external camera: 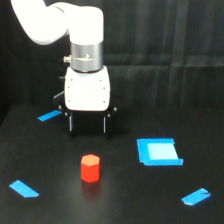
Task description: Pick up the red object from the table
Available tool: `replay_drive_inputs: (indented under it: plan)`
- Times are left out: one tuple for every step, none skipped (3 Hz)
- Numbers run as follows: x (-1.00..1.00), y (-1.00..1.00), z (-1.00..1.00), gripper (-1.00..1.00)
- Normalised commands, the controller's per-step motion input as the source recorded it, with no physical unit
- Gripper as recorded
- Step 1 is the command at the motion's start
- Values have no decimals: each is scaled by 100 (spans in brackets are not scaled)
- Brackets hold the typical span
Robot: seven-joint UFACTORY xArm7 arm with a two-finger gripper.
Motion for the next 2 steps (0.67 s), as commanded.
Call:
replay_drive_inputs:
  plan:
    - [31, -91, 1, 97]
    - [33, -99, 9, 100]
